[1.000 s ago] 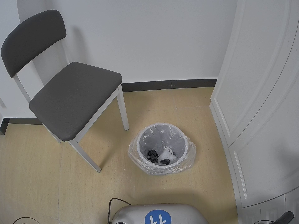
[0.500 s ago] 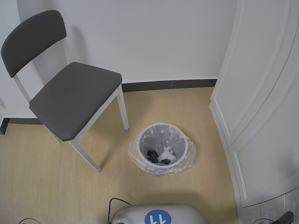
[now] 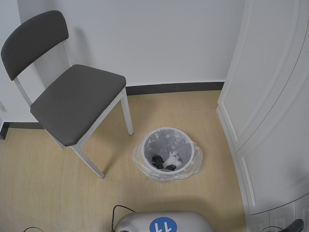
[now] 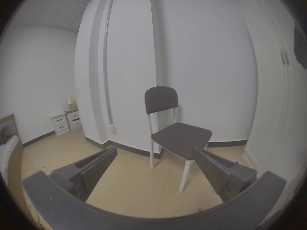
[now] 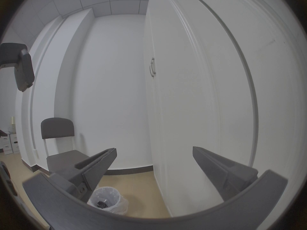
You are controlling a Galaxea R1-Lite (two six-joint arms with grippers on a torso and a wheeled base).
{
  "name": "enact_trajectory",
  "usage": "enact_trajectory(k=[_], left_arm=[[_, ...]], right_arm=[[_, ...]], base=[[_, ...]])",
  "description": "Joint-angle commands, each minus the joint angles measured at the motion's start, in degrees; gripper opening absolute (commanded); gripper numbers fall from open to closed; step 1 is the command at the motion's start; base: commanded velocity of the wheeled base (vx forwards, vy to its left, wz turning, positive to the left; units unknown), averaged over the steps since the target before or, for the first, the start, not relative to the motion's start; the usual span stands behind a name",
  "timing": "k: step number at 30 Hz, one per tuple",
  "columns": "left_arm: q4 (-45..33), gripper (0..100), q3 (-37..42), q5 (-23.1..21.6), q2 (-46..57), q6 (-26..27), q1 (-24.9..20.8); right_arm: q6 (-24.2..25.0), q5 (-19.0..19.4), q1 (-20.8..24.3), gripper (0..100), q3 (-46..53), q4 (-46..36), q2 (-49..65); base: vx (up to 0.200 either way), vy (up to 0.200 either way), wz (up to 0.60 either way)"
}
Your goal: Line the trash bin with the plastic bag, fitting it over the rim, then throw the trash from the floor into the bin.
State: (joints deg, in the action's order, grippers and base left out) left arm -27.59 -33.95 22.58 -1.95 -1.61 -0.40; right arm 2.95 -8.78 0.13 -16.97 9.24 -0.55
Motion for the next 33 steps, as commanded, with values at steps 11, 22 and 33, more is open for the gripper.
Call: enact_trajectory(k=[11, 22, 33], left_arm=[[46.8, 100, 31.8, -17.7, 2.0, -1.0, 0.2], [29.8, 100, 33.9, -20.6, 2.0, -1.4, 0.3], [27.9, 100, 34.0, -22.8, 2.0, 1.8, 0.2]], right_arm=[[-7.1, 0.3, 0.0, 100, 8.3, 21.9, 0.5], [-12.0, 2.5, 0.0, 100, 17.0, 34.6, 0.5], [-8.1, 0.2, 0.0, 100, 17.0, 14.6, 0.5]], base=[[0.0, 0.0, 0.0], [0.0, 0.0, 0.0], [0.0, 0.0, 0.0]])
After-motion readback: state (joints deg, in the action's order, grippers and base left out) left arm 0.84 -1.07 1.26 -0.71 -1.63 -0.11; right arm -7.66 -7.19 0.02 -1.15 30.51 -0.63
